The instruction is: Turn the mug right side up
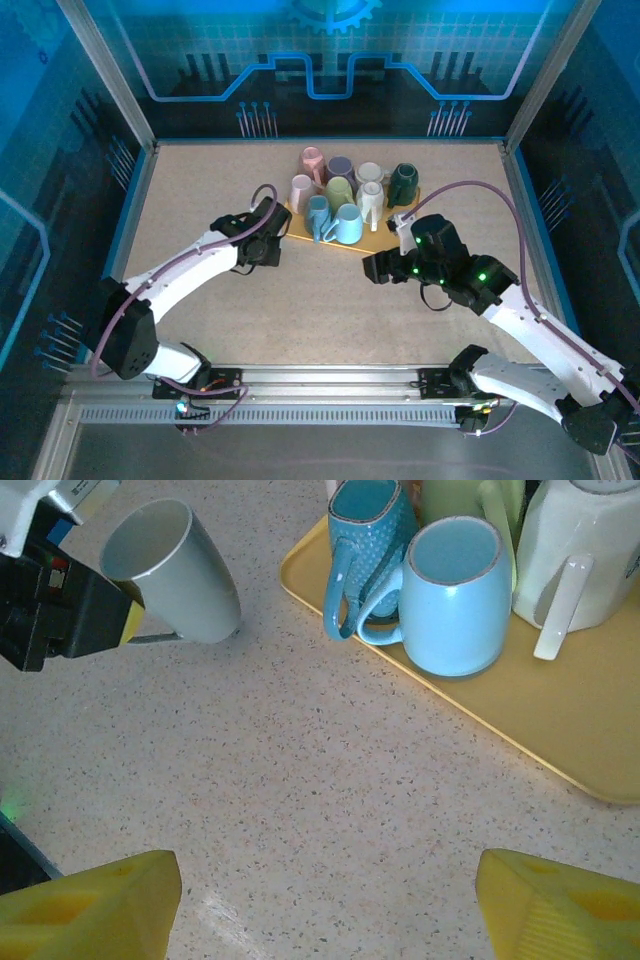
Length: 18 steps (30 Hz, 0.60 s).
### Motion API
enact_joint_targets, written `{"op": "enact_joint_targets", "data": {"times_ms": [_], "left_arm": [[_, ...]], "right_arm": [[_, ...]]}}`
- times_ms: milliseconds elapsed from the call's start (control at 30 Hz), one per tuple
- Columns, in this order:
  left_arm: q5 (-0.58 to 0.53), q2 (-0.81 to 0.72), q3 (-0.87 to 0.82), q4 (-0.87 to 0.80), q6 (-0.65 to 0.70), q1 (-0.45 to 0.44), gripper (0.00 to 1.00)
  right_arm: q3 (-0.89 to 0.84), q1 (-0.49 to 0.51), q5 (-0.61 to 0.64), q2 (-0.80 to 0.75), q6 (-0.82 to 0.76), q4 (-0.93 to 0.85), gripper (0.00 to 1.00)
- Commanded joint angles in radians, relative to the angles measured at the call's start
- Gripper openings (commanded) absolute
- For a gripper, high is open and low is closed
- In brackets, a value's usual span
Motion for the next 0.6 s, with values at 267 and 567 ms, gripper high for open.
{"op": "enact_joint_targets", "data": {"times_ms": [267, 567], "left_arm": [[-0.072, 0.041, -0.040, 0.080, 0.050, 0.006, 0.15], [-0.068, 0.039, -0.081, 0.079, 0.032, 0.005, 0.16]], "right_arm": [[0.014, 0.012, 0.004, 0.002, -0.048, -0.010, 0.80], [0.016, 0.012, 0.003, 0.009, -0.049, -0.003, 0.80]]}}
